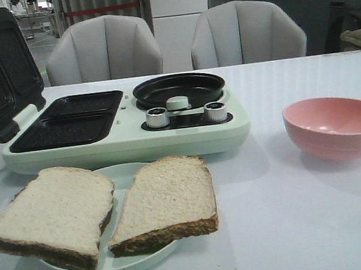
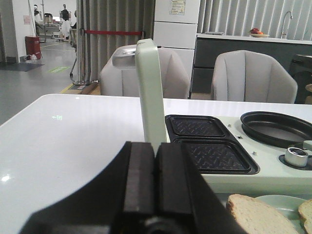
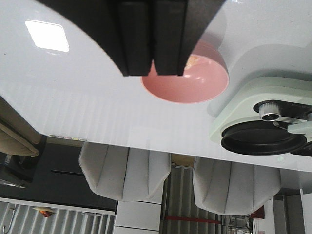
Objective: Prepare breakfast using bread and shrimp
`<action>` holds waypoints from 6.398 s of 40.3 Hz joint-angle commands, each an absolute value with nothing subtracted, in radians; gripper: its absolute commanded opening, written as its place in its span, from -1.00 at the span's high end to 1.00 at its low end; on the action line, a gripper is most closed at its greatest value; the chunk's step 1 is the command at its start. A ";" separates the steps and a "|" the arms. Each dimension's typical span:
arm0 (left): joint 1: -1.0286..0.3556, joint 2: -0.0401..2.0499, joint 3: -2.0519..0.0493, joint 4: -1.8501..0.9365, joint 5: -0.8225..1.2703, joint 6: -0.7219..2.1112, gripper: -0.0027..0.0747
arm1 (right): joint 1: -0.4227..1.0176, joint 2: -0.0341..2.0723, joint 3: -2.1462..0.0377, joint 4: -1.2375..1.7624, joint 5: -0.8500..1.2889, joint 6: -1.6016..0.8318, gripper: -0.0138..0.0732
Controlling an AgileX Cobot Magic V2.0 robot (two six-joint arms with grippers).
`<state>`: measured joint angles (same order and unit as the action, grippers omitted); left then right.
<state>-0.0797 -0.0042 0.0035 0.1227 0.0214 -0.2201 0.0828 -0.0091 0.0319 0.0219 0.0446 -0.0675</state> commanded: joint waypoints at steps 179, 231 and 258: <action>-0.836 1.119 -0.639 1.384 0.602 -0.095 0.85 | 0.083 -0.029 0.026 0.017 -0.042 -0.071 0.76; -0.261 1.971 -1.369 1.500 0.182 -0.096 0.72 | 0.083 -0.029 0.026 0.017 -0.042 -0.071 0.76; -0.249 1.978 -1.369 1.416 0.152 -0.227 -0.62 | 0.083 -0.029 0.026 0.017 -0.042 -0.071 0.76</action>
